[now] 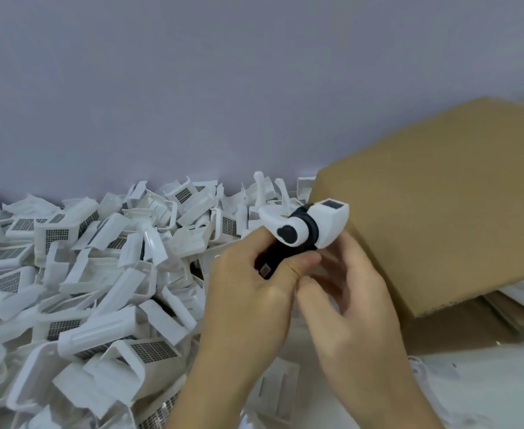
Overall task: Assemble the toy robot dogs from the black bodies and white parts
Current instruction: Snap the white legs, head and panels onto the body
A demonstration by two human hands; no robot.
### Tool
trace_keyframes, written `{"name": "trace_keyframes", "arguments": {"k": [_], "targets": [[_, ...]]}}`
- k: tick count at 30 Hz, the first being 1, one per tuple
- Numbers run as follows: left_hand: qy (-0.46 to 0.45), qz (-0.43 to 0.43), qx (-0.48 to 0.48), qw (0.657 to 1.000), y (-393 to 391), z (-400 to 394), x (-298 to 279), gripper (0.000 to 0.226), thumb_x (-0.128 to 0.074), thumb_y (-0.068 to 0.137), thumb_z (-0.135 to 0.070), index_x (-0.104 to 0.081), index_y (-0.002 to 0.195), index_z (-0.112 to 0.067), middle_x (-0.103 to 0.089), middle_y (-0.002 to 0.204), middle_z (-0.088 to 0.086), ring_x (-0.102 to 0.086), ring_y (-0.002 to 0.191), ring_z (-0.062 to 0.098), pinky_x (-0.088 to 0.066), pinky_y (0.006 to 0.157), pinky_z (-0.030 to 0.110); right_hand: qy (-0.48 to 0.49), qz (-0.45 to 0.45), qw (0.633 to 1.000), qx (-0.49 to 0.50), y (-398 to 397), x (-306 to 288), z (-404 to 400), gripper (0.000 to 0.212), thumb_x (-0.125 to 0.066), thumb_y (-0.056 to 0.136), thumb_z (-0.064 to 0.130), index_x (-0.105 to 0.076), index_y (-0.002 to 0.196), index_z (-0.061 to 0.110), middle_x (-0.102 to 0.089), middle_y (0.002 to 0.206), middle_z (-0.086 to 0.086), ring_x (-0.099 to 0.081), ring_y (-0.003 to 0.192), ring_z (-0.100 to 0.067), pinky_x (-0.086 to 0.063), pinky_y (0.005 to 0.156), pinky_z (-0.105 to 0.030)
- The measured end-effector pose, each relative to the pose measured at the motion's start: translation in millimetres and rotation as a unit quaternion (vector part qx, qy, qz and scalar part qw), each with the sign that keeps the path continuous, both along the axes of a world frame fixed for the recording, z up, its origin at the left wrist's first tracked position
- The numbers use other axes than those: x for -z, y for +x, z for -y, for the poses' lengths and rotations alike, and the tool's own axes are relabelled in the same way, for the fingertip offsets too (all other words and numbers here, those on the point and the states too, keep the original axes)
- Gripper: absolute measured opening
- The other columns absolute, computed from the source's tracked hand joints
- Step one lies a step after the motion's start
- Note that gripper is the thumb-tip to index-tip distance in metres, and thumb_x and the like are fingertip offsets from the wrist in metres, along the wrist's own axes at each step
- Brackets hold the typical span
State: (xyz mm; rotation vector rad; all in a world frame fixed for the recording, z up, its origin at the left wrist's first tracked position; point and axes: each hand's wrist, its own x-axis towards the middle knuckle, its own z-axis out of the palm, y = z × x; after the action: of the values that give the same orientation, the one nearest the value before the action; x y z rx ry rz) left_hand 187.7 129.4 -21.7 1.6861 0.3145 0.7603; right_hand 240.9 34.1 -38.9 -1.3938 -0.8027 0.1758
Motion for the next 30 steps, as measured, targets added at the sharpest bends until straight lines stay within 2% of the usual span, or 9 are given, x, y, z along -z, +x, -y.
{"name": "trace_keyframes", "arguments": {"k": [2, 4, 7, 9, 14, 20, 26, 28, 30], "targets": [[0.044, -0.01, 0.007, 0.999, 1, 3, -1, 0.024, -0.068, 0.08, -0.016, -0.079, 0.096, -0.03, -0.078, 0.09, -0.011, -0.073, 0.089, 0.01, -0.058, 0.081, 0.035, 0.05, -0.037, 0.998, 0.005, -1, -2, 3, 0.05, -0.052, 0.082, 0.007, -0.058, 0.128, 0.026, -0.072, 0.114, 0.006, -0.067, 0.114, -0.014, -0.054, 0.09, -0.024], [0.077, -0.031, 0.012, 0.996, 0, 3, 1, 0.024, -0.067, 0.087, -0.008, -0.078, 0.096, -0.026, -0.077, 0.086, -0.007, -0.072, 0.083, 0.016, -0.058, 0.077, 0.039, 0.063, -0.08, 0.994, 0.032, -2, -3, 3, 0.062, -0.063, 0.081, 0.019, -0.048, 0.14, 0.029, -0.07, 0.119, 0.011, -0.065, 0.116, -0.007, -0.054, 0.089, -0.022], [0.142, -0.039, 0.002, 0.989, -2, 2, 3, 0.019, -0.061, 0.088, -0.012, -0.076, 0.089, -0.023, -0.073, 0.076, -0.006, -0.064, 0.067, 0.012, -0.052, 0.059, 0.024, 0.049, -0.124, 0.987, 0.085, -3, -11, 2, 0.088, -0.092, 0.066, 0.041, -0.047, 0.142, 0.033, -0.072, 0.113, 0.019, -0.068, 0.105, 0.002, -0.053, 0.08, -0.01], [0.155, -0.041, 0.001, 0.987, -3, 1, 3, 0.02, -0.056, 0.085, -0.016, -0.076, 0.088, -0.02, -0.07, 0.072, -0.005, -0.06, 0.063, 0.012, -0.048, 0.055, 0.025, 0.056, -0.136, 0.984, 0.105, -1, -14, 1, 0.086, -0.086, 0.056, 0.045, -0.053, 0.134, 0.031, -0.073, 0.105, 0.024, -0.07, 0.097, 0.005, -0.051, 0.073, -0.005], [0.111, -0.035, 0.037, 0.992, -3, 0, 2, 0.021, -0.061, 0.091, -0.008, -0.078, 0.098, -0.018, -0.075, 0.083, 0.0, -0.068, 0.077, 0.026, -0.055, 0.068, 0.05, 0.084, -0.138, 0.981, 0.111, -3, -15, 1, 0.076, -0.08, 0.054, 0.043, -0.061, 0.127, 0.031, -0.076, 0.1, 0.02, -0.072, 0.092, 0.003, -0.052, 0.071, -0.006], [0.114, -0.036, 0.038, 0.992, -4, 1, -1, 0.024, -0.059, 0.088, -0.017, -0.078, 0.101, -0.022, -0.076, 0.084, -0.006, -0.07, 0.079, 0.018, -0.058, 0.069, 0.04, 0.118, -0.148, 0.975, 0.113, -4, -18, -1, 0.073, -0.081, 0.056, 0.035, -0.064, 0.127, 0.029, -0.078, 0.099, 0.012, -0.074, 0.088, -0.002, -0.054, 0.07, -0.009], [0.14, -0.031, 0.046, 0.989, -5, 0, -1, 0.028, -0.057, 0.092, -0.013, -0.076, 0.108, -0.024, -0.077, 0.09, -0.01, -0.072, 0.086, 0.019, -0.058, 0.073, 0.042, 0.122, -0.143, 0.976, 0.111, -3, -18, -2, 0.068, -0.081, 0.058, 0.037, -0.064, 0.125, 0.032, -0.078, 0.098, 0.011, -0.074, 0.087, -0.002, -0.054, 0.068, -0.009], [0.144, -0.029, 0.038, 0.988, -4, 0, 0, 0.028, -0.057, 0.092, -0.009, -0.073, 0.109, -0.026, -0.076, 0.091, -0.014, -0.072, 0.087, 0.015, -0.059, 0.075, 0.04, 0.114, -0.139, 0.979, 0.1, -1, -17, -2, 0.072, -0.081, 0.058, 0.038, -0.061, 0.127, 0.033, -0.076, 0.1, 0.014, -0.074, 0.089, -0.001, -0.054, 0.069, -0.008], [0.122, -0.019, 0.013, 0.992, -2, 2, 1, 0.028, -0.06, 0.092, -0.008, -0.065, 0.109, -0.029, -0.075, 0.092, -0.014, -0.071, 0.087, 0.015, -0.059, 0.076, 0.046, 0.116, -0.15, 0.979, 0.071, 1, -16, 0, 0.081, -0.086, 0.06, 0.036, -0.054, 0.134, 0.033, -0.075, 0.111, 0.013, -0.072, 0.1, -0.002, -0.054, 0.074, -0.009]]}}
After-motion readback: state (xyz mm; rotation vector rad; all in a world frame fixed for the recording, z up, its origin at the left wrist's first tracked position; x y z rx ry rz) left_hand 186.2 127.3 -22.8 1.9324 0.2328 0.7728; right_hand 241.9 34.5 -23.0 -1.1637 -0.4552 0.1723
